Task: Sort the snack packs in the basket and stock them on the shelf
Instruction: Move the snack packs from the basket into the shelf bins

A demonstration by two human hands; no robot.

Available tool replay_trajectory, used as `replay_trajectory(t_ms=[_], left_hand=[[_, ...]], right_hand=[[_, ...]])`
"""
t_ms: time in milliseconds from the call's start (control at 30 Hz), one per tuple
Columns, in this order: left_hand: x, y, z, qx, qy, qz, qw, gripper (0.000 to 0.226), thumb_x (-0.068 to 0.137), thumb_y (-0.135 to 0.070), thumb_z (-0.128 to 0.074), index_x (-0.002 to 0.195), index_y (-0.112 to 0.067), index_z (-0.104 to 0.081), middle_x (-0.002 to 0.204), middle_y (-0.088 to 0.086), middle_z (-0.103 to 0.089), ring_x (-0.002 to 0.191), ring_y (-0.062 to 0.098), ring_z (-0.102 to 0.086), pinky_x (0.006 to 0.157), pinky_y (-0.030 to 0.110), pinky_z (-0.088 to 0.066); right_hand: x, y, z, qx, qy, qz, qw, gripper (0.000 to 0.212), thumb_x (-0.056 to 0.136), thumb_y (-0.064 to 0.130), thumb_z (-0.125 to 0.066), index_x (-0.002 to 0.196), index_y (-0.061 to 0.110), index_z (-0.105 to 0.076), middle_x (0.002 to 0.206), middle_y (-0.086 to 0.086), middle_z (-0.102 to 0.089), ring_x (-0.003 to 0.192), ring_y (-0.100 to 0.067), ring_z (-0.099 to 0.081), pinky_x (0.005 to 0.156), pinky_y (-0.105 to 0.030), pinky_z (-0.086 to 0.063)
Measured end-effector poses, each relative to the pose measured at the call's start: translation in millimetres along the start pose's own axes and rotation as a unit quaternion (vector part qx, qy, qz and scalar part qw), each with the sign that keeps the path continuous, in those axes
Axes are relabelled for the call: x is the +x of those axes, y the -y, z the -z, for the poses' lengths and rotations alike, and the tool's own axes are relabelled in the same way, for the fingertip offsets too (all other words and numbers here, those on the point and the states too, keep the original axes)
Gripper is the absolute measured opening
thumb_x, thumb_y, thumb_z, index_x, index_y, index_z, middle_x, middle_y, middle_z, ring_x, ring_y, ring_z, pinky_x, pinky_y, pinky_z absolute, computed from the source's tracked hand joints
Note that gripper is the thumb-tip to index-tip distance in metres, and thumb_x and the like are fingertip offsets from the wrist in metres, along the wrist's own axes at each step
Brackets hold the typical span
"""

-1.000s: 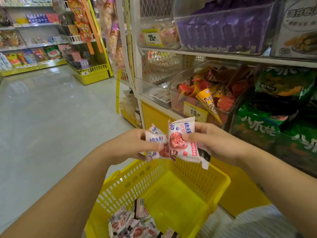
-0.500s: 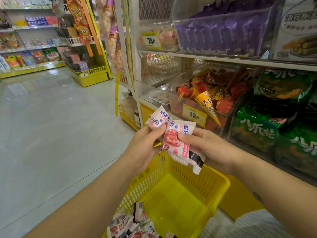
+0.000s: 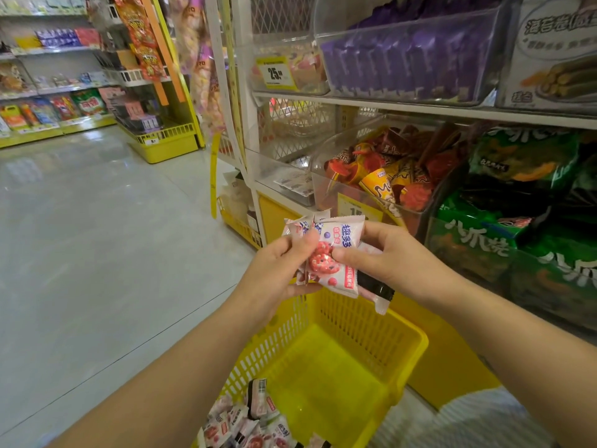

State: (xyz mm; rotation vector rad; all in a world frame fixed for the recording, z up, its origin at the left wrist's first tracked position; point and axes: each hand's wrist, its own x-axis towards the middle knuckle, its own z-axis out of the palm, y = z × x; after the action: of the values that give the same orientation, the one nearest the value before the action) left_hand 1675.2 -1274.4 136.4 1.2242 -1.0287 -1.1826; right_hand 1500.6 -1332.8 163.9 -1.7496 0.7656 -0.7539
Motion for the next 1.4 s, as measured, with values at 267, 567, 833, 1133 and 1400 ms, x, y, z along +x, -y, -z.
replay_trajectory(t_ms=[267, 567, 833, 1133, 1400], left_hand=[[4, -3, 3, -0.063, -0.081, -0.005, 0.995, 0.039, 0.078, -0.03, -0.072, 0.111, -0.013, -0.064, 0.095, 0.005, -0.075, 0.082, 0.017, -0.073, 0.063, 0.027, -0.057], [2, 3, -7, -0.108, -0.116, 0.02, 0.987, 0.035, 0.085, -0.025, -0.07, 0.118, -0.017, -0.061, 0.099, 0.002, -0.075, 0.09, 0.015, -0.072, 0.063, 0.025, -0.056], [-3, 0, -12, -0.163, -0.09, -0.008, 0.982, 0.045, 0.077, -0.036, -0.071, 0.118, -0.017, -0.065, 0.108, 0.006, -0.073, 0.096, 0.015, -0.069, 0.076, 0.031, -0.055], [-6, -1, -5, -0.144, -0.089, -0.019, 0.985, 0.057, 0.072, -0.04, -0.07, 0.124, -0.019, -0.06, 0.113, 0.004, -0.071, 0.104, 0.017, -0.068, 0.071, 0.026, -0.056], [-4, -5, -2, -0.134, -0.084, -0.017, 0.987, 0.057, 0.071, -0.041, -0.072, 0.122, -0.019, -0.061, 0.112, 0.003, -0.072, 0.104, 0.017, -0.068, 0.075, 0.029, -0.055]], right_hand=[[3, -1, 12, 0.154, 0.075, -0.089, 0.981, 0.039, 0.083, -0.008, -0.061, 0.112, 0.018, -0.063, 0.113, -0.011, -0.07, 0.094, -0.019, -0.068, 0.081, -0.03, -0.055], [4, 1, -11, 0.007, -0.254, 0.054, 0.966, 0.04, 0.077, 0.004, -0.075, 0.109, 0.018, -0.058, 0.098, 0.008, -0.071, 0.087, -0.004, -0.069, 0.077, -0.031, -0.058], [-5, -1, -44, -0.01, -0.059, 0.135, 0.989, 0.032, 0.094, 0.034, -0.052, 0.125, 0.038, -0.054, 0.136, 0.022, -0.047, 0.133, 0.013, -0.03, 0.111, -0.02, -0.028], [3, -3, -29, 0.073, -0.138, 0.013, 0.988, 0.069, 0.073, 0.014, -0.08, 0.131, 0.024, -0.043, 0.118, 0.0, -0.061, 0.102, -0.01, -0.065, 0.085, -0.033, -0.056], [4, 3, -21, 0.143, -0.078, 0.022, 0.986, 0.028, 0.089, 0.012, -0.063, 0.114, 0.024, -0.06, 0.107, -0.002, -0.072, 0.096, -0.023, -0.07, 0.082, -0.041, -0.058]])
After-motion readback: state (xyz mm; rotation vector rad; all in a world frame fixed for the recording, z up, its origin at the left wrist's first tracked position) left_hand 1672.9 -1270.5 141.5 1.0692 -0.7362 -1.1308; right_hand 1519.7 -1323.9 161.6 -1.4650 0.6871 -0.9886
